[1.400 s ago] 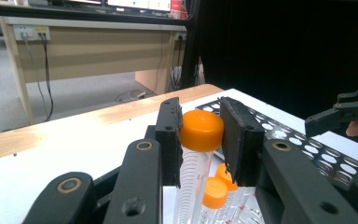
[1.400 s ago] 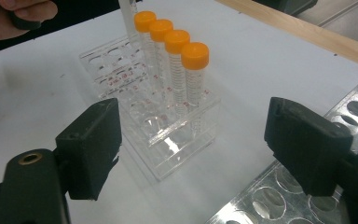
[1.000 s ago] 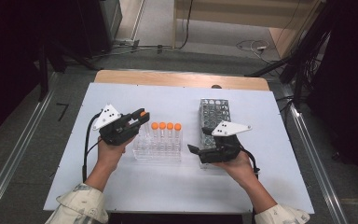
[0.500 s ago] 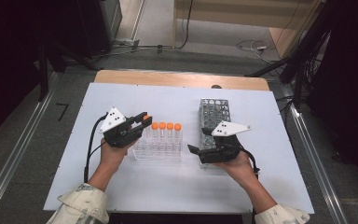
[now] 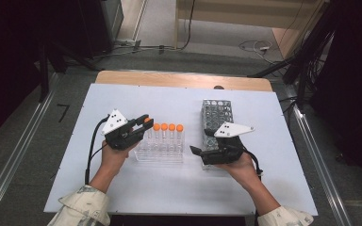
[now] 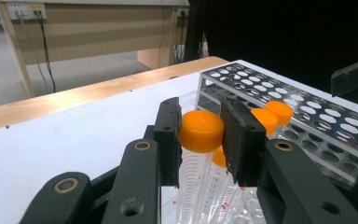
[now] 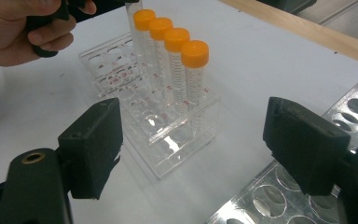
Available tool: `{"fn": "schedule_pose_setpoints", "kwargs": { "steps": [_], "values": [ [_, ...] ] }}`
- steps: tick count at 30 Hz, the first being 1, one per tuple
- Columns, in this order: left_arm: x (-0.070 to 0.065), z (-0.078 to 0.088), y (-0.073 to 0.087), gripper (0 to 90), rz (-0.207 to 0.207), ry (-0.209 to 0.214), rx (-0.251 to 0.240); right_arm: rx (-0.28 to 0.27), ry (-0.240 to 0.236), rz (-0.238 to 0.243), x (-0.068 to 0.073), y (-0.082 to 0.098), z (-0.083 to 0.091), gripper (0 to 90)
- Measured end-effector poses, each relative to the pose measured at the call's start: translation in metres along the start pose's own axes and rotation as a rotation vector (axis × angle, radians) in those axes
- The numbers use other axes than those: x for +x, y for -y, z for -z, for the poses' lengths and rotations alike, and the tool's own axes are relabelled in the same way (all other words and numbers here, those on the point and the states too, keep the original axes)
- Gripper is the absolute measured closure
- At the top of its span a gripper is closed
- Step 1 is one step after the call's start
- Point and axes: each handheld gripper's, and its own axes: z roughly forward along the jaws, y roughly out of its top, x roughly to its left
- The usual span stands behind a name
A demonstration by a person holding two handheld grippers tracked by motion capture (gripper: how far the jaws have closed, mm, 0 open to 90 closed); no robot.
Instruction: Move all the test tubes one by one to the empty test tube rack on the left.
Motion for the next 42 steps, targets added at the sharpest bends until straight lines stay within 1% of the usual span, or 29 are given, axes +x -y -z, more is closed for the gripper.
{"fn": "schedule_pose_setpoints", "kwargs": {
  "steps": [5,9,19,21,26,31,34,36,39,42],
  "values": [
    [-0.001,-0.001,0.002,67.6,-0.005,0.006,0.009,0.004,-0.001,-0.002,0.000,0.000,0.000,18.4],
    [-0.001,-0.001,0.003,67.6,-0.004,0.008,0.006,0.003,-0.001,-0.001,0.000,0.000,0.000,18.5],
    [0.000,0.001,0.001,59.7,0.012,0.015,-0.005,-0.006,0.009,-0.001,-0.001,0.001,0.001,18.5],
    [0.000,0.002,0.001,57.3,0.019,0.016,-0.003,-0.008,0.013,-0.004,-0.002,0.002,0.001,18.5],
    [-0.002,0.004,0.000,45.9,0.024,0.001,-0.004,-0.019,0.027,-0.012,-0.006,0.006,0.003,18.5],
    [-0.005,0.006,-0.001,34.5,0.028,-0.024,-0.001,-0.028,0.041,-0.019,-0.009,0.009,0.007,18.5],
    [-0.007,0.007,0.000,26.0,0.033,-0.048,0.000,-0.030,0.054,-0.022,-0.012,0.012,0.010,18.5],
    [-0.007,0.008,0.000,24.4,0.034,-0.057,0.001,-0.032,0.064,-0.032,-0.013,0.014,0.011,18.5],
    [-0.007,0.010,0.000,23.0,0.045,-0.056,0.000,-0.030,0.079,-0.038,-0.017,0.018,0.012,18.5],
    [-0.008,0.013,0.002,22.1,0.044,-0.063,0.000,-0.035,0.093,-0.048,-0.020,0.021,0.014,18.5]
  ]
}}
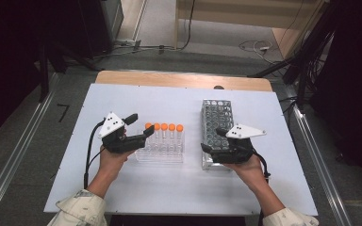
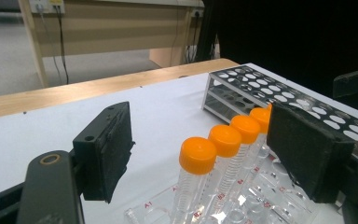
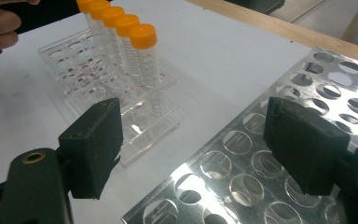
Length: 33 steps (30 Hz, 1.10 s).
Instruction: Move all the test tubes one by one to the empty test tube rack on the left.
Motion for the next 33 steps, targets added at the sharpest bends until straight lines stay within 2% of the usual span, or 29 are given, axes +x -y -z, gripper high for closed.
{"fn": "schedule_pose_setpoints", "kwargs": {
  "steps": [10,14,20,25,33],
  "values": [
    [-0.002,0.013,0.004,20.2,0.003,-0.031,-0.012,-0.014,0.033,-0.018,-0.009,0.008,0.012,18.5],
    [0.000,0.018,0.007,19.6,0.007,-0.037,0.003,-0.015,0.047,-0.031,-0.011,0.012,0.017,18.5],
    [0.005,0.029,0.009,18.3,0.023,-0.064,0.005,-0.023,0.081,-0.053,-0.020,0.018,0.028,18.5],
    [0.007,0.034,0.014,16.9,0.024,-0.094,0.027,-0.023,0.098,-0.069,-0.025,0.025,0.034,18.5],
    [0.008,0.041,0.020,16.5,0.007,-0.123,0.041,-0.022,0.123,-0.087,-0.032,0.032,0.042,18.5]
  ]
}}
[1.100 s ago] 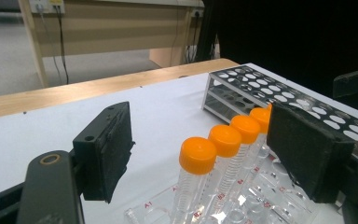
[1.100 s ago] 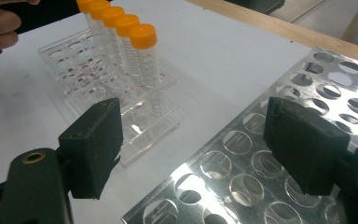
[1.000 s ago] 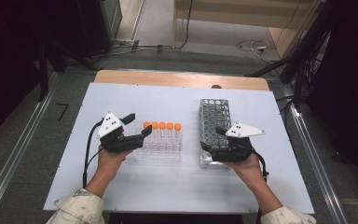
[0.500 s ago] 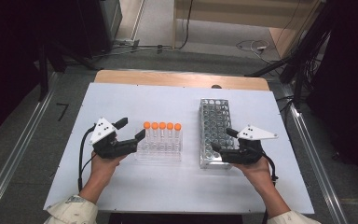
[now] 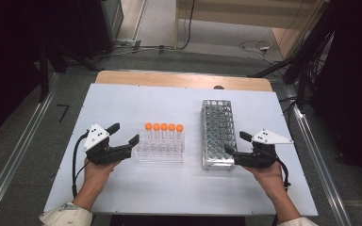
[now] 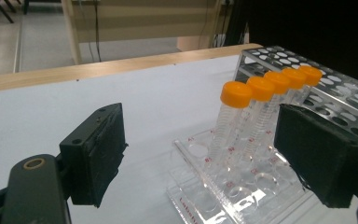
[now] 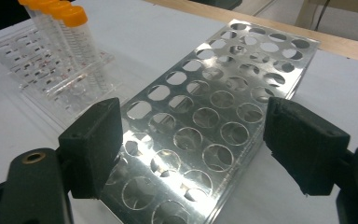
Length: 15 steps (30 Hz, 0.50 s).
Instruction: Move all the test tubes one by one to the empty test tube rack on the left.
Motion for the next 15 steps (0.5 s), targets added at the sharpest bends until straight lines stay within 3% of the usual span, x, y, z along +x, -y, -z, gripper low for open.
{"fn": "schedule_pose_setpoints", "kwargs": {
  "steps": [5,15],
  "values": [
    [0.001,0.006,0.003,16.5,-0.021,-0.026,0.006,-0.006,0.020,-0.011,-0.006,0.003,0.006,18.5],
    [0.011,0.019,0.009,16.5,-0.003,-0.066,0.016,0.000,0.069,-0.032,-0.018,0.013,0.019,18.5]
  ]
}}
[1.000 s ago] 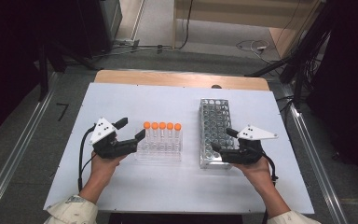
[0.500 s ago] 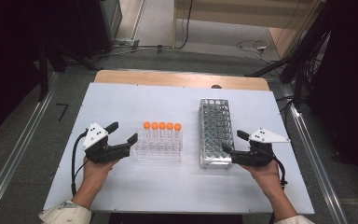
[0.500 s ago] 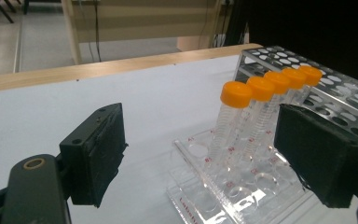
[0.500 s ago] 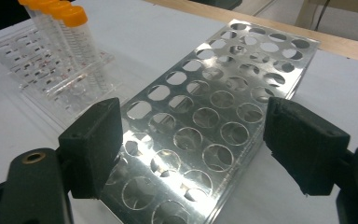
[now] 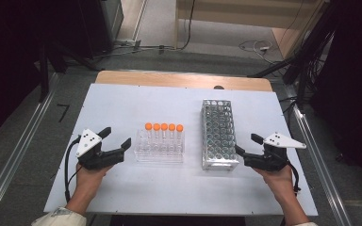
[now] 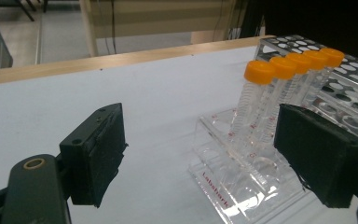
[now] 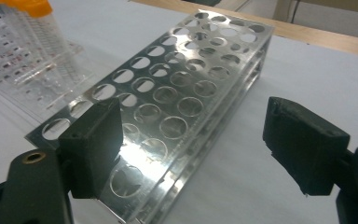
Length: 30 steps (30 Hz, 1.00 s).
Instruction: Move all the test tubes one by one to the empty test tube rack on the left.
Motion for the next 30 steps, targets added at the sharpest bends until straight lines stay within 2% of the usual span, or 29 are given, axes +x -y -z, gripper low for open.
{"fn": "schedule_pose_setpoints", "kwargs": {
  "steps": [12,30],
  "values": [
    [0.009,0.012,0.006,16.6,0.009,-0.051,0.008,0.001,0.053,-0.036,-0.014,0.012,0.017,18.5],
    [0.015,0.025,0.012,16.6,0.006,-0.079,0.017,0.000,0.113,-0.057,-0.025,0.024,0.035,18.6]
  ]
}}
